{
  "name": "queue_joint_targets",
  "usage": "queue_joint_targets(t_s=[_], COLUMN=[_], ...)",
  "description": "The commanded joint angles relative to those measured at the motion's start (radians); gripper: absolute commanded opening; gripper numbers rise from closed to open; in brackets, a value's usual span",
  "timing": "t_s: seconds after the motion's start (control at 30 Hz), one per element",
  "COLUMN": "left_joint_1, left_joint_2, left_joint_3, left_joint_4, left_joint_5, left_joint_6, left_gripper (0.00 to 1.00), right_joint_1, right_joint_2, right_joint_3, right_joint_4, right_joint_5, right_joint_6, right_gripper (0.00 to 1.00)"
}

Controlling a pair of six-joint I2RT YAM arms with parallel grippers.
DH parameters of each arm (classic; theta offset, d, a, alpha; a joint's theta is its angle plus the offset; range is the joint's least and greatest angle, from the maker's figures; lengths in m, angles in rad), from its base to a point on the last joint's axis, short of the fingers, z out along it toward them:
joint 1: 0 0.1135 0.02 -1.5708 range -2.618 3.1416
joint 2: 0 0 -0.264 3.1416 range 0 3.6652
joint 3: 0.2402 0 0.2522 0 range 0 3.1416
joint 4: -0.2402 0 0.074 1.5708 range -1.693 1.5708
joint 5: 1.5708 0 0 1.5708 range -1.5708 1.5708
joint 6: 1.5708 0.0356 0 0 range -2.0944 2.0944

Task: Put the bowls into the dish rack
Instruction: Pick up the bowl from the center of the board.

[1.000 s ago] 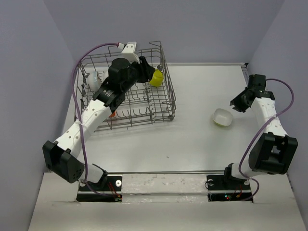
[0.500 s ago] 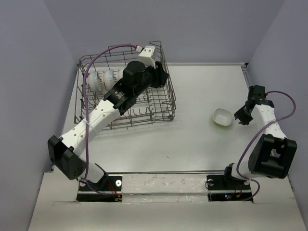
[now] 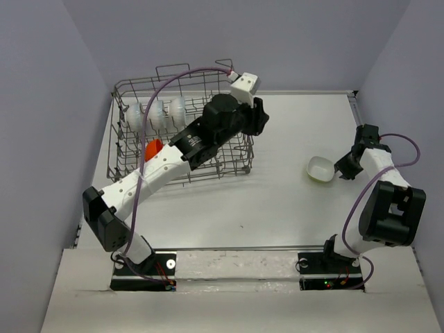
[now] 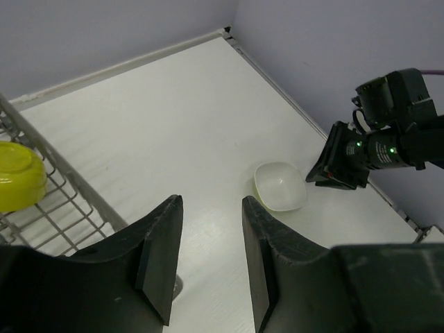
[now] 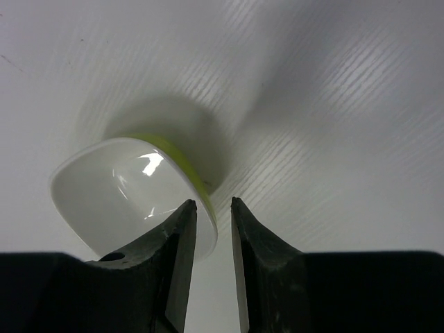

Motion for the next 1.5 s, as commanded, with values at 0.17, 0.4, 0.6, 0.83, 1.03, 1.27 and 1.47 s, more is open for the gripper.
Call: queue_joint_targets(t_s=[0.17,0.4,0.6,0.83,1.03,1.27,1.47], left_joint_1=[-0.178,-0.246,-0.281,-0.333,-0.333,-0.332,-0.328], left_joint_2=[0.166,0.342,0.473,0.597,0.703,0.818,0.871], left_joint_3=[0.162,0.265,0.322,0.409,0.469,0.512,0.546], left_joint_4=[0.005,0.002,0.032,0.032,0.023,0.031,0.043], left_joint_5=[-0.044,-0.001,0.074,0.154,0.218,0.179,0.149], left_joint_6=[0.135,0.217,0.35,0.476,0.536,0.606,0.654], left_gripper=[0.51,0.52,0.52,0.57,0.57,0.57,0.57], right_joint_1=[-0.006,-0.006,-0.006,-0.006,-0.006,-0.006,-0.006], right_joint_2=[-0.097,-0.206,-0.246,-0.257,-0.262,-0.274,-0.278], right_joint_3=[0.13,0.303,0.409,0.452,0.493,0.535,0.565], right_joint_4=[-0.033,-0.131,-0.177,-0.199,-0.214,-0.223,-0.232], right_joint_5=[-0.051,-0.013,-0.07,-0.105,-0.122,-0.119,-0.122], right_joint_6=[-0.003,0.003,0.019,0.023,0.022,0.028,0.032], right_gripper=[0.33,0.34,0.35,0.36,0.36,0.36,0.37])
